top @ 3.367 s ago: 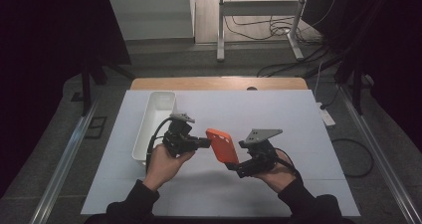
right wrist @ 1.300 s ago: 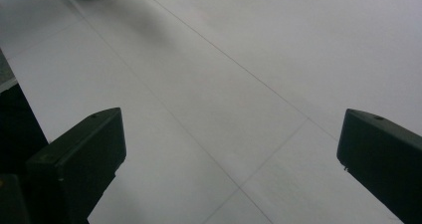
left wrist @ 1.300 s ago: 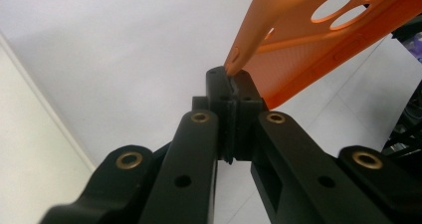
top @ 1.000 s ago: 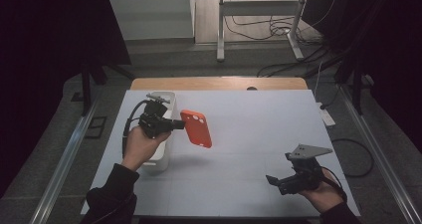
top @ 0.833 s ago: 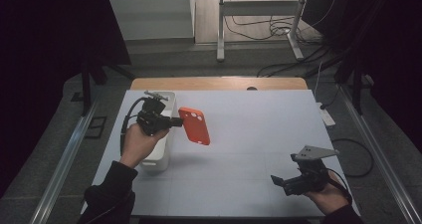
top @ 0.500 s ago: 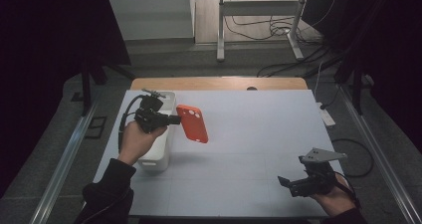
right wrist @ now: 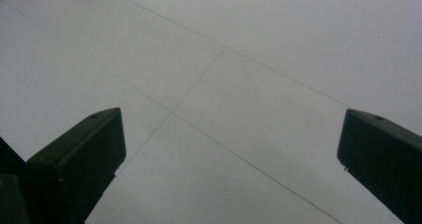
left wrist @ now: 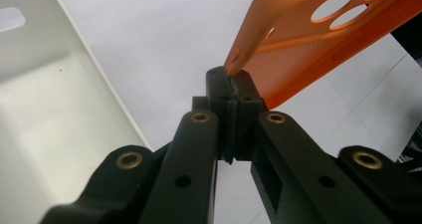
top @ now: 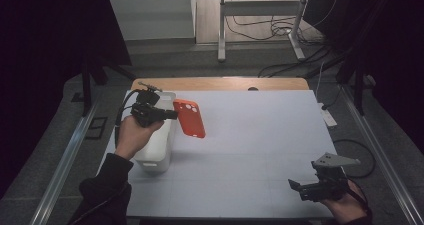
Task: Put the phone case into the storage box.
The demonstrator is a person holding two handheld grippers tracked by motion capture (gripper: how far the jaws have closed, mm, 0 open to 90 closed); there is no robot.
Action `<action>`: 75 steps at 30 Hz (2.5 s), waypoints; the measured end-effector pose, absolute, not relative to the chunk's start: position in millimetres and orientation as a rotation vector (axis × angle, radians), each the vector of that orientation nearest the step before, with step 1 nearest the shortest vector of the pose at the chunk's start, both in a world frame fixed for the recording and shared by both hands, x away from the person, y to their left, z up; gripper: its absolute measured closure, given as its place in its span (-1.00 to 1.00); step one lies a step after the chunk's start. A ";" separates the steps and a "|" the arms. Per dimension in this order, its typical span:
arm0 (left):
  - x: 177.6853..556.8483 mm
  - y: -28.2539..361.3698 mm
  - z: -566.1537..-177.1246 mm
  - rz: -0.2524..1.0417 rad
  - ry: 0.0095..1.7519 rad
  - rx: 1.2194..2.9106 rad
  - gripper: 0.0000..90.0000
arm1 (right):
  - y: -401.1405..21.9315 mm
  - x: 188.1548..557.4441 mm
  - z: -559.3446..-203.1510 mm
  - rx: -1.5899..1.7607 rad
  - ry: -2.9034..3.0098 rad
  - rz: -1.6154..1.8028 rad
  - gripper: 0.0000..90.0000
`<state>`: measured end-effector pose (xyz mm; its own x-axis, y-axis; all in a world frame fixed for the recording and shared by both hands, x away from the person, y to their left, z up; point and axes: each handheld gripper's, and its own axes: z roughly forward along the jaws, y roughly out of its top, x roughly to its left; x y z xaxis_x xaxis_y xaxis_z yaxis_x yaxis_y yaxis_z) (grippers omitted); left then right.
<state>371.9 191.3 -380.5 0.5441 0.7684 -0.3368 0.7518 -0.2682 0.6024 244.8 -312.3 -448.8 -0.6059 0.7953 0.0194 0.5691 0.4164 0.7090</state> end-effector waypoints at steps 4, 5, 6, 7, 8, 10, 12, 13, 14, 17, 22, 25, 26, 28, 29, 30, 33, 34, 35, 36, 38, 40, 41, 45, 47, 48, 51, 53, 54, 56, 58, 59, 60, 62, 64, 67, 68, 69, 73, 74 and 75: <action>373.6 193.9 -376.6 0.037 1.231 2.046 0.98 | -314.1 244.0 -447.8 1.187 2.353 0.978 -1.00; 374.1 194.3 -375.9 0.038 1.234 2.044 0.98 | -314.9 243.4 -447.5 1.190 2.350 0.971 -1.00; 375.1 195.4 -374.6 0.041 1.238 2.047 0.98 | -315.4 243.0 -447.3 1.194 2.347 0.969 -1.00; 375.7 195.8 -373.8 0.042 1.243 2.041 0.98 | -316.1 243.0 -447.3 1.196 2.341 0.976 -1.00; 375.7 195.8 -373.8 0.042 1.243 2.041 0.98 | -316.1 243.0 -447.3 1.196 2.341 0.976 -1.00; 377.4 198.1 -371.3 0.045 1.250 2.037 0.98 | -316.7 242.8 -447.2 1.208 2.333 0.976 -1.00; 378.5 199.8 -369.8 0.045 1.249 2.043 0.98 | -316.9 242.7 -447.3 1.208 2.332 0.977 -1.00; 379.1 200.5 -368.8 0.047 1.252 2.040 0.98 | -316.9 242.6 -447.3 1.208 2.329 0.977 -1.00; 379.7 201.5 -367.5 0.048 1.254 2.040 0.98 | -316.8 242.3 -447.2 1.207 2.327 0.977 -1.00; 381.4 203.9 -363.7 0.054 1.266 2.029 0.98 | -317.2 241.4 -446.7 1.202 2.317 0.983 -1.00; 385.6 210.3 -356.7 0.069 1.279 2.023 0.98 | -317.4 240.8 -446.6 1.201 2.310 0.984 -1.00; 388.6 214.4 -353.2 0.079 1.293 2.016 0.98 | -317.6 240.5 -446.5 1.201 2.306 0.987 -1.00; 389.6 215.8 -352.1 0.083 1.298 2.016 0.98 | -317.7 240.4 -446.5 1.203 2.304 0.988 -1.00; 391.5 218.5 -350.2 0.089 1.308 2.014 0.98 | -318.0 240.3 -446.5 1.203 2.302 0.992 -1.00; 392.8 220.7 -349.1 0.095 1.313 2.013 0.98 | -318.1 240.3 -446.4 1.205 2.304 0.991 -1.00; 393.6 222.3 -348.1 0.101 1.320 2.010 0.98 | -318.4 240.3 -446.3 1.206 2.302 0.991 -1.00; 396.7 228.7 -345.0 0.113 1.336 2.002 0.98 | -319.1 239.8 -445.9 1.214 2.293 0.996 -1.00; 397.5 230.5 -344.1 0.117 1.343 2.001 0.98 | -319.2 239.8 -445.9 1.214 2.292 0.996 -1.00; 398.6 233.0 -343.2 0.124 1.349 2.002 0.98 | -319.3 239.9 -445.9 1.216 2.292 0.996 -1.00; 399.2 234.5 -342.6 0.127 1.352 2.002 0.98 | -319.4 239.8 -445.9 1.216 2.291 0.997 -1.00; 400.0 236.5 -341.9 0.132 1.357 2.000 0.98 | -319.4 239.7 -445.8 1.216 2.289 0.997 -1.00; 401.9 241.6 -339.9 0.144 1.367 1.999 0.98 | -319.8 239.7 -445.8 1.217 2.288 0.999 -1.00; 402.8 243.4 -339.3 0.150 1.373 1.997 0.98 | -319.9 239.8 -445.9 1.218 2.285 1.002 -1.00; 405.8 247.9 -338.2 0.161 1.388 1.996 0.98 | -320.6 239.8 -445.8 1.224 2.278 1.009 -1.00; 407.9 249.8 -337.6 0.167 1.396 1.996 0.98 | -320.7 239.8 -445.5 1.228 2.274 1.010 -1.00; 409.2 250.5 -337.6 0.171 1.397 1.996 0.98 | -320.8 239.6 -445.3 1.227 2.274 1.009 -1.00; 412.0 252.3 -337.3 0.178 1.402 1.995 0.98 | -321.0 240.0 -445.1 1.236 2.276 1.001 -1.00; 413.7 253.3 -337.5 0.180 1.405 1.989 0.98 | -321.5 240.0 -445.0 1.237 2.273 1.004 -1.00; 414.8 254.0 -337.7 0.180 1.407 1.990 0.98 | -321.8 240.1 -444.9 1.237 2.277 1.001 -1.00; 417.1 255.2 -338.6 0.186 1.415 1.990 0.98 | -322.1 240.1 -444.9 1.239 2.280 0.995 -1.00; 419.6 256.2 -340.1 0.190 1.424 1.989 0.98 | -322.2 240.1 -444.8 1.239 2.284 0.992 -1.00; 420.7 257.0 -340.6 0.191 1.425 1.993 0.98 | -322.0 240.3 -445.1 1.236 2.286 0.993 -1.00; 421.6 257.3 -341.3 0.192 1.430 1.990 0.98 | -321.8 240.3 -445.1 1.234 2.288 0.992 -1.00; 423.3 258.5 -342.5 0.195 1.434 1.990 0.98 | -321.7 240.4 -445.2 1.232 2.291 0.989 -1.00; 424.7 259.6 -343.6 0.199 1.440 1.990 0.98 | -321.7 240.4 -445.1 1.234 2.294 0.988 -1.00; 428.1 262.3 -345.8 0.207 1.452 1.991 0.98 | -321.7 240.7 -445.3 1.234 2.298 0.984 -1.00; 429.1 263.1 -346.4 0.207 1.457 1.991 0.98 | -321.6 240.8 -445.4 1.233 2.299 0.984 -1.00; 430.4 264.3 -347.0 0.210 1.462 1.989 0.98 | -321.4 240.7 -445.4 1.233 2.299 0.983 -1.00; 434.1 267.1 -349.4 0.213 1.474 1.981 0.98 | -321.1 240.8 -445.6 1.232 2.302 0.981 -1.00; 435.0 267.9 -350.0 0.213 1.478 1.977 0.98 | -321.1 240.9 -445.6 1.231 2.304 0.981 -1.00; 436.2 268.7 -351.0 0.213 1.482 1.971 0.98 | -321.0 240.9 -445.7 1.232 2.304 0.981 -1.00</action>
<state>436.2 268.7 -351.0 0.3467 0.9047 -0.2475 0.7982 -0.1461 0.5844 240.9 -321.0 -445.7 -0.5615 0.8273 0.0169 0.5858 0.3830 0.7142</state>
